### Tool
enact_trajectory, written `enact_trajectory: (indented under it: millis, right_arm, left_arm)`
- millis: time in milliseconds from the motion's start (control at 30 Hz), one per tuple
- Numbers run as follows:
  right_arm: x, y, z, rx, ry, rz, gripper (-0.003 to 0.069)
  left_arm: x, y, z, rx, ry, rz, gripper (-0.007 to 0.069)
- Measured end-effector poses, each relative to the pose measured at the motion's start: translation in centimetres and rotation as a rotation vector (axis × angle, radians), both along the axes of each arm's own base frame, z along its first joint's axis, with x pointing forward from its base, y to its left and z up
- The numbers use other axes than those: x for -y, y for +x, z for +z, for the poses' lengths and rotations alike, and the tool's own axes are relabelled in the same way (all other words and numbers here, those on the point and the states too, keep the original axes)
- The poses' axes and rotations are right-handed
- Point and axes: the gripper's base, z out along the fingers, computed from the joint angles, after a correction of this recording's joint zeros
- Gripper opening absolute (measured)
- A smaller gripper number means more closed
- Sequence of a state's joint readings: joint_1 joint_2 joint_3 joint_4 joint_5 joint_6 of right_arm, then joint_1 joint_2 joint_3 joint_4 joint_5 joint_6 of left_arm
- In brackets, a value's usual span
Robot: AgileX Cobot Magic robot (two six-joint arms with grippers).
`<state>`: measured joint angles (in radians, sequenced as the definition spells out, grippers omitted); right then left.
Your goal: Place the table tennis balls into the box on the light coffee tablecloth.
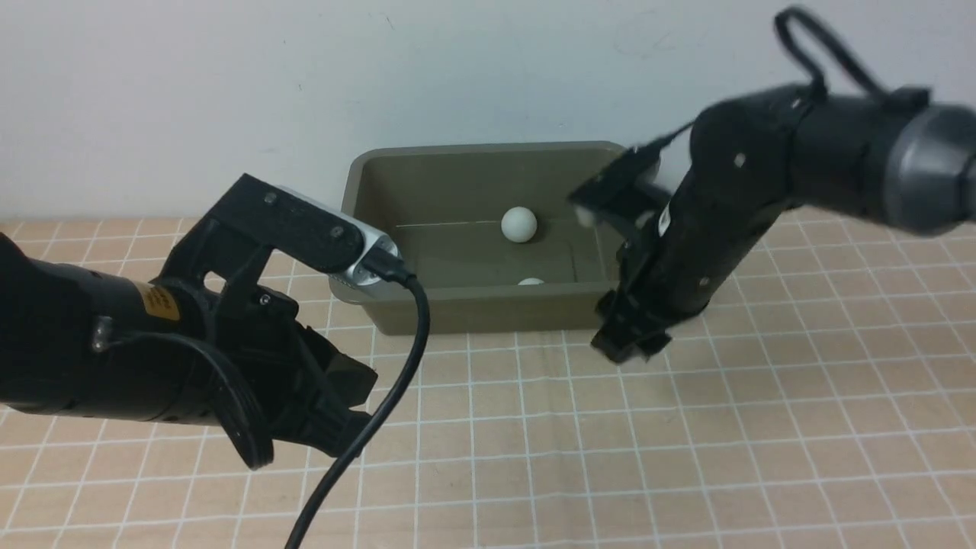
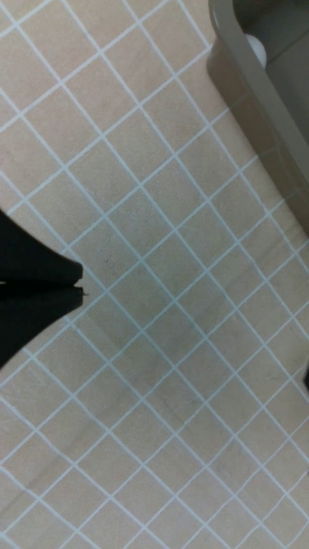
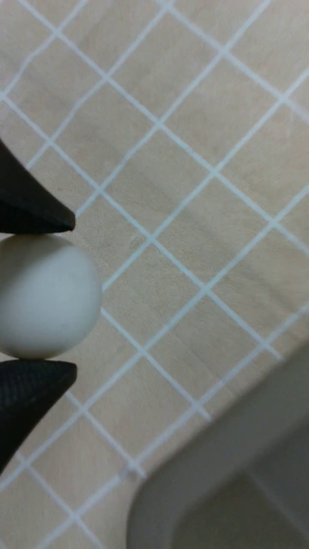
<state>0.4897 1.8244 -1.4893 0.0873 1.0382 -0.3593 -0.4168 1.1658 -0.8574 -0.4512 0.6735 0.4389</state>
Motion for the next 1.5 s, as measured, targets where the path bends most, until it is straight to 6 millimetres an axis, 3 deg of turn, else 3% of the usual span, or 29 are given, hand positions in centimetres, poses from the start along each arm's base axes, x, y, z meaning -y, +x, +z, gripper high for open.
enact_trajectory:
  millis: [100,167,267,400,467,600,733,833,933,1000,1033,1133,1200,1367,1500]
  right_arm:
    - [0.2,0.8,3.3,0.114,0.069,0.002,0.0347]
    - [0.4,2.2,3.6,0.159,0.121,-0.024,0.0347]
    - [0.3,5.0,2.4,0.185,0.182,-0.067,0.0347]
    - [-0.3,8.4,-0.7,0.152,0.177,-0.044,0.0347]
    - [-0.9,9.6,-2.5,0.112,0.158,-0.022,0.0347]
    - [-1.4,10.6,-3.3,0.104,0.160,-0.018,0.0358]
    - [-1.4,11.0,-1.6,0.125,0.168,-0.040,0.0468]
    - [-1.1,11.0,0.7,0.164,0.154,-0.041,0.0484]
    - [-0.1,10.2,6.0,0.265,0.133,-0.069,0.0445]
    - [1.5,8.7,11.0,0.345,0.123,-0.130,0.0374]
    - [2.1,8.2,12.3,0.369,0.120,-0.151,0.0348]
    - [5.8,4.7,19.2,0.495,0.144,-0.253,0.0153]
    - [7.9,2.2,22.4,0.551,0.191,-0.297,0.0045]
    - [9.8,-3.8,26.7,0.584,0.333,-0.281,-0.0014]
    - [10.7,-8.0,27.4,0.584,0.349,-0.269,-0.0018]
  left_arm:
    - [0.0,0.0,0.0,-0.001,0.000,-0.001,-0.0069]
    - [0.0,0.0,0.0,-0.001,0.000,-0.001,-0.0069]
    - [0.0,0.0,0.0,-0.001,0.000,-0.001,-0.0069]
    - [0.0,0.0,0.0,-0.001,0.000,-0.001,-0.0069]
    - [0.0,0.0,0.0,-0.002,0.001,-0.001,-0.0069]
    - [0.0,0.0,0.0,-0.006,0.002,-0.003,-0.0069]
    - [0.0,-0.1,-0.1,-0.016,0.005,-0.008,-0.0069]
    - [0.0,-0.2,-0.1,-0.020,0.006,-0.010,-0.0069]
    - [0.0,-0.2,-0.1,-0.020,0.006,-0.010,-0.0069]
    - [0.0,-0.2,-0.1,-0.020,0.006,-0.010,-0.0069]
    - [0.0,-0.2,-0.1,-0.020,0.006,-0.010,-0.0069]
    - [0.0,-0.2,-0.1,-0.020,0.006,-0.010,-0.0069]
    - [0.0,-0.1,-0.1,-0.014,0.004,-0.007,-0.0069]
    - [0.0,0.1,0.1,0.010,-0.006,0.005,-0.0069]
    - [0.0,0.2,0.1,0.022,-0.008,0.009,-0.0069]
